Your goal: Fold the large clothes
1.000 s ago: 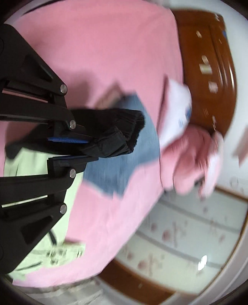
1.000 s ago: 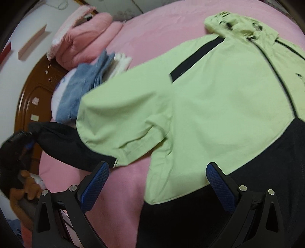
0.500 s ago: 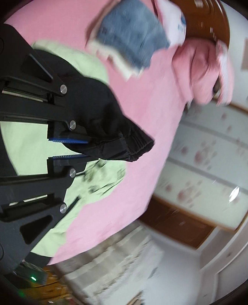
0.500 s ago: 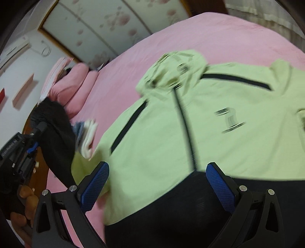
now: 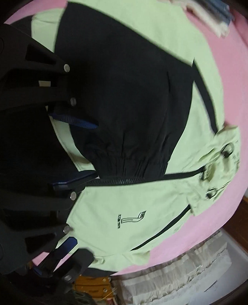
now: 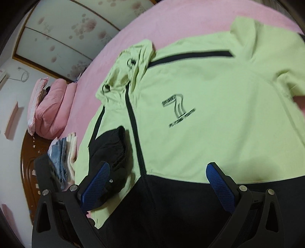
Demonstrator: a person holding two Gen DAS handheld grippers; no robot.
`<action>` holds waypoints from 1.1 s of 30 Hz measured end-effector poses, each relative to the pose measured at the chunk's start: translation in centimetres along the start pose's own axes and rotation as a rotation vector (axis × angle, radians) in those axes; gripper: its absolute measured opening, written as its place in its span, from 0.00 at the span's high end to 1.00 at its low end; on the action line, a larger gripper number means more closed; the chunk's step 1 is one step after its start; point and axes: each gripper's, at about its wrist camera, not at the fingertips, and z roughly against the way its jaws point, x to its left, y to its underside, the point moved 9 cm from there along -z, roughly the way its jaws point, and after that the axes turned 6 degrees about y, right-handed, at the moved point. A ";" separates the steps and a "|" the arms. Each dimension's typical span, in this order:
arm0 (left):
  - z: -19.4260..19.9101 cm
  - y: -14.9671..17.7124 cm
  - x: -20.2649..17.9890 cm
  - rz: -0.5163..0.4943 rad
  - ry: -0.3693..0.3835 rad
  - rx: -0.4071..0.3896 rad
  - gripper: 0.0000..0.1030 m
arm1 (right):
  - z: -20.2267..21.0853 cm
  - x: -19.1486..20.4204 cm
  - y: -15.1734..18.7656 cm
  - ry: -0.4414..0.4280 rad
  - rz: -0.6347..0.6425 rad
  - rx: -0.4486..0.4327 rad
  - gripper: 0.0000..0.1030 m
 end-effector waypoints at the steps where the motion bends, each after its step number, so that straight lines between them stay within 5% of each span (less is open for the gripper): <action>1: 0.8 0.3 0.4 0.002 -0.020 -0.001 0.52 | -0.2 0.2 0.2 -0.007 0.006 0.012 0.00; 4: 3.0 2.0 1.4 0.013 -0.073 0.021 0.52 | -0.8 2.7 1.0 -0.054 0.018 0.062 0.02; 10: 7.4 6.3 8.9 0.127 -0.203 0.062 0.52 | -3.8 6.2 4.6 -0.103 0.042 0.220 0.29; 12: 8.0 7.7 12.3 0.201 -0.224 0.082 0.52 | -4.1 7.6 6.2 -0.112 0.039 0.268 0.43; 16: 8.8 7.8 16.0 0.263 -0.194 0.027 0.52 | -5.3 10.7 7.1 -0.092 0.037 0.315 0.48; 19: 9.0 7.0 17.6 0.263 -0.159 -0.019 0.52 | -5.3 10.8 6.7 -0.087 0.042 0.286 0.58; 21: 8.9 6.6 18.4 0.256 -0.144 -0.033 0.52 | -5.2 12.6 6.2 -0.065 0.071 0.272 0.87; 28: 8.7 4.8 19.8 0.203 -0.155 -0.072 0.53 | -0.5 20.7 -0.6 -0.113 0.189 0.091 0.91; 33: 9.7 4.0 21.1 0.224 -0.182 -0.126 0.59 | 6.2 26.1 -10.5 -0.147 0.247 -0.094 0.91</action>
